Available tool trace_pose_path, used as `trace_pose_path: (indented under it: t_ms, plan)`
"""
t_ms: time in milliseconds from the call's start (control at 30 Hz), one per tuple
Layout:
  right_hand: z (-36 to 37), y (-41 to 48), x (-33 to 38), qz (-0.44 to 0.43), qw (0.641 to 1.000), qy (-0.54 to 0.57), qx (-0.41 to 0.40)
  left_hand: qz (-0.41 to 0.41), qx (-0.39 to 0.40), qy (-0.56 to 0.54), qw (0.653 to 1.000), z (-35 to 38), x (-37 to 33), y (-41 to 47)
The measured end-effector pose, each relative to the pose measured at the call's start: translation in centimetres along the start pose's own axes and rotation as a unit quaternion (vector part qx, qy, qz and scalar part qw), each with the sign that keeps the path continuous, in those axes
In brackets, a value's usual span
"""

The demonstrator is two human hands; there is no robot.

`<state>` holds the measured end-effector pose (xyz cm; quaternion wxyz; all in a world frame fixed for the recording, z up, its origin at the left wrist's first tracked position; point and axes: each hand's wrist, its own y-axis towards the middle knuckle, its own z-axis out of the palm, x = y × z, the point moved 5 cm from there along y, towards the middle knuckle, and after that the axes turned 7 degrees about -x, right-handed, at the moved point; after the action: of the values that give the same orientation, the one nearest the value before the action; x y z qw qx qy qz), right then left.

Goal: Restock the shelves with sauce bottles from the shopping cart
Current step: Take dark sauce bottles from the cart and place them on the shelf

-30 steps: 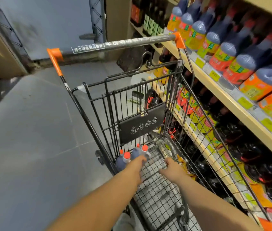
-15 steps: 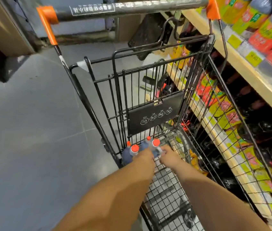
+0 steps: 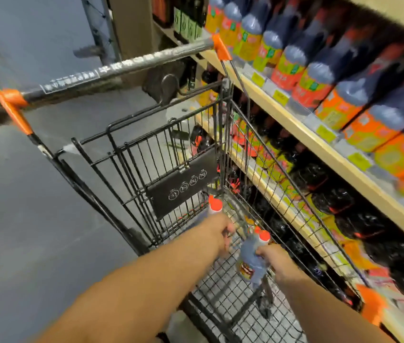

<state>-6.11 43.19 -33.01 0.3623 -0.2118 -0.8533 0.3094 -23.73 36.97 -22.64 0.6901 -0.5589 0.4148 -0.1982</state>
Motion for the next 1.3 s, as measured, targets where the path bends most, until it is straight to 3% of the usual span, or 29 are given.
trace_pose_path:
  t_ms: [200, 333, 500, 633, 933, 1133, 1300]
  plan:
    - [-9.3, -5.5, 0.5, -0.019, 0.984, 0.068, -0.163, 0.041, 0.136, 0.058, 0.988, 5.2, -1.4, -8.5]
    - [-14.7, -11.8, 0.4, -0.039, 0.954, 0.158, -0.25, 0.034, 0.236, 0.043, 0.97, 7.9, -1.4, -14.6]
    - [-19.7, -21.3, -3.0, -0.071, 0.865, 0.308, -0.389, 0.029, 0.376, 0.107, 0.92, 9.6, 1.2, -24.0]
    - [-22.2, -29.6, -6.5, -0.08, 0.815, 0.352, -0.453, 0.027, 0.451, 0.191, 0.871, 10.7, 5.5, -29.5]
    - [-25.1, -42.3, -21.1, -0.018, 0.742, 0.358, -0.567, 0.032, 0.523, 0.393, 0.755, 13.5, 17.7, -35.1]
    - [-26.1, -47.9, -32.2, 0.04, 0.668, 0.422, -0.612, 0.16, 0.531, 0.545, 0.629, 18.8, 27.3, -37.3]
    - [-27.6, -51.3, -40.4, 0.075, 0.657, 0.451, -0.599, 0.226, 0.52, 0.588, 0.577, 23.0, 37.1, -38.4]
